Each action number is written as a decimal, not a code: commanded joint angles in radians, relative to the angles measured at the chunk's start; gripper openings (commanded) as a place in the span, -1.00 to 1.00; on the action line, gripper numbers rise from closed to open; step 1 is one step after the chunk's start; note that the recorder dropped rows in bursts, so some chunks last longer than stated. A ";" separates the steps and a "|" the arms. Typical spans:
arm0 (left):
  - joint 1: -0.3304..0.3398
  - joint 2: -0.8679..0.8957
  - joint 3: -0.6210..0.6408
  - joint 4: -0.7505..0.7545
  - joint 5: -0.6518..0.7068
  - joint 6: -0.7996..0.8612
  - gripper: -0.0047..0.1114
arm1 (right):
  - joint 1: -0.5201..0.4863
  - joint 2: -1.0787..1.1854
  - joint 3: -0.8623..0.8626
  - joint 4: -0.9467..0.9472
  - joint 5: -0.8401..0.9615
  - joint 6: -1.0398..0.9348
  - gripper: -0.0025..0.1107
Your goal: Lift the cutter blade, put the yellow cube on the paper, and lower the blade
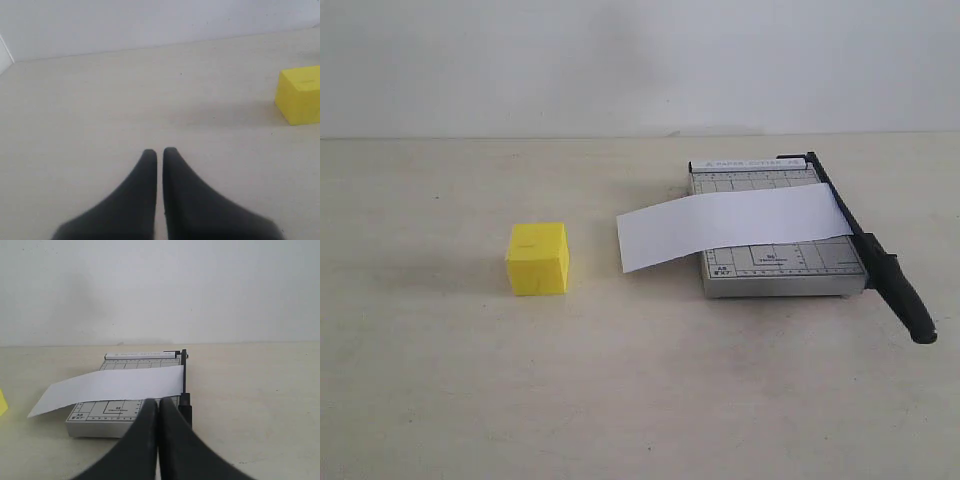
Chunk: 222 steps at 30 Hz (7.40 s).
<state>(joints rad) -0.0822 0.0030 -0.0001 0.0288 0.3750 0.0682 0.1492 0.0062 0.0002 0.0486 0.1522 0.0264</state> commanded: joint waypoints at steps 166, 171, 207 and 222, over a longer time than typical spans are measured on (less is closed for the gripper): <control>0.004 -0.003 0.000 -0.003 -0.011 -0.008 -0.84 | 0.001 1.332 -0.803 -0.225 0.030 -0.026 0.07; 0.004 -0.003 0.000 -0.003 -0.011 -0.008 -0.84 | 0.001 1.136 -0.579 -0.215 -0.142 0.002 0.07; 0.004 -0.003 0.000 -0.003 -0.011 -0.008 -0.84 | 0.001 0.538 -0.218 -0.106 -0.201 0.208 0.07; 0.004 -0.003 0.000 -0.099 -0.445 -0.068 -0.84 | 0.001 0.538 -0.218 -0.106 -0.201 0.208 0.07</control>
<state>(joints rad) -0.0822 0.0030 -0.0001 -0.0487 0.0850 0.0145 0.1492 0.5501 -0.2191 -0.0598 -0.0350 0.2361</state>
